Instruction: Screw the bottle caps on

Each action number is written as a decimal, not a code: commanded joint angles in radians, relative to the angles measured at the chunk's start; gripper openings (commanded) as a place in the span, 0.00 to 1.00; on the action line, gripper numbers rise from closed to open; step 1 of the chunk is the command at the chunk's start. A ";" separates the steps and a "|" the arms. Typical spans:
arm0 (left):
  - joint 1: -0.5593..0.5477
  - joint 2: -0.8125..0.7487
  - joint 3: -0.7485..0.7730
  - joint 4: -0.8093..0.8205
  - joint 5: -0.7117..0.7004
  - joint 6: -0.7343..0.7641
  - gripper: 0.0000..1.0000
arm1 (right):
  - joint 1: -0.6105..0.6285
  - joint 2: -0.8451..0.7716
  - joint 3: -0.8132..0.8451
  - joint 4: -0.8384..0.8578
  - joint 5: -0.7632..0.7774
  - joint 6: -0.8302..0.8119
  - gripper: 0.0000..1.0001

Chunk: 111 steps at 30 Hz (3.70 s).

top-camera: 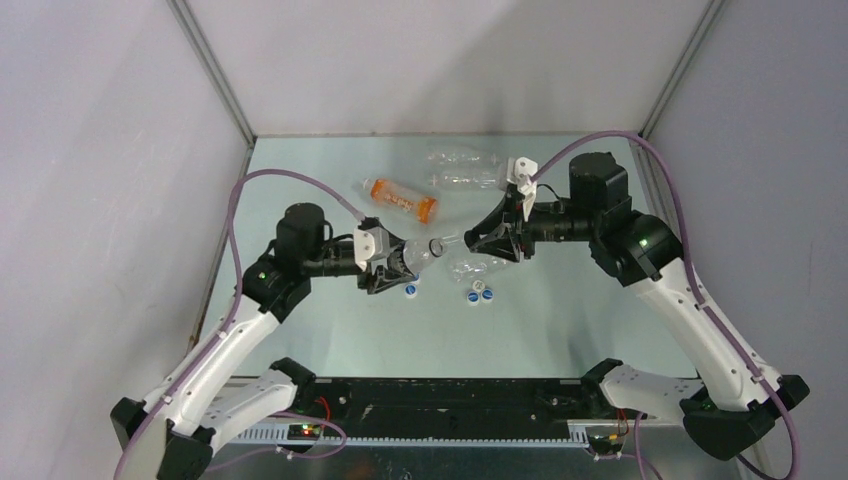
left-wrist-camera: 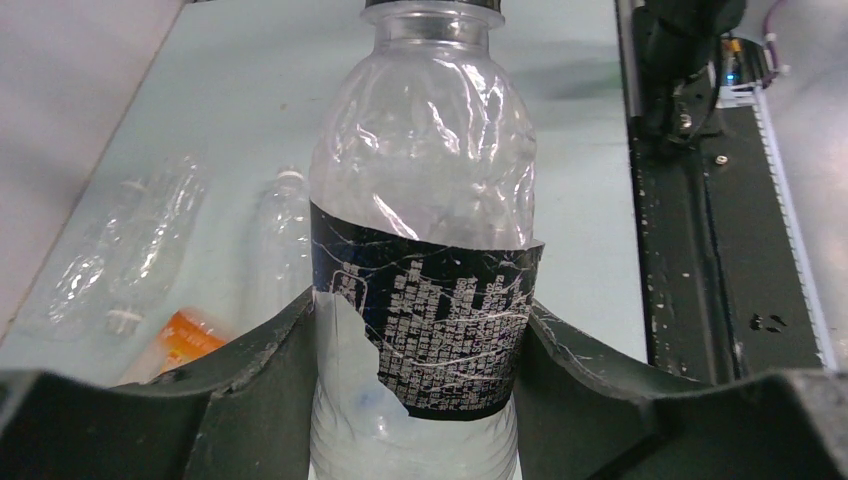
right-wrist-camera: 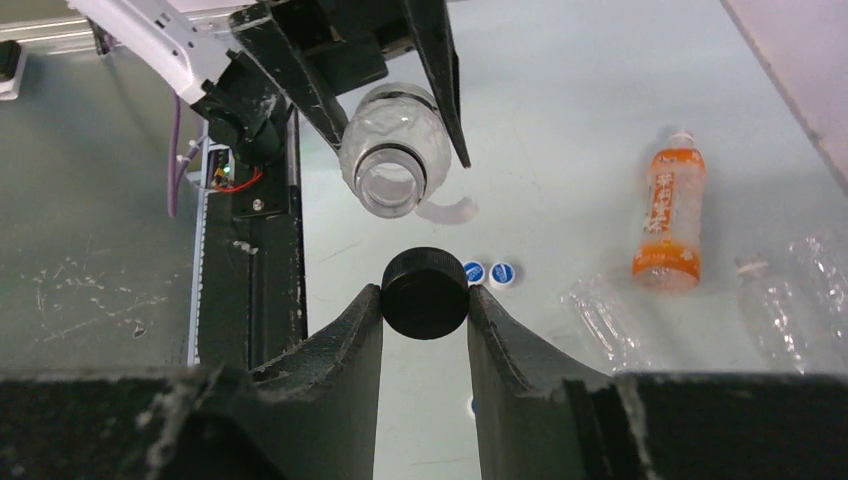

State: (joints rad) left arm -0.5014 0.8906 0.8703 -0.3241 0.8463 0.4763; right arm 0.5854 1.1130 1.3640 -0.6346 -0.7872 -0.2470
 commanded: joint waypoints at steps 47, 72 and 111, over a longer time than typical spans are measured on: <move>-0.062 0.150 0.167 0.042 0.287 -0.080 0.00 | 0.136 0.083 -0.002 -0.073 -0.118 -0.328 0.03; -0.160 -0.013 0.002 0.428 -0.134 -0.149 0.00 | 0.113 0.228 0.106 -0.150 -0.041 0.009 0.03; -0.469 0.049 -0.334 0.902 -0.867 -0.128 0.00 | 0.117 0.159 0.106 -0.075 0.518 0.841 0.44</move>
State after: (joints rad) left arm -0.9394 0.9562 0.5365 0.3817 -0.0360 0.3660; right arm 0.7010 1.2926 1.4834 -0.7452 -0.3134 0.5987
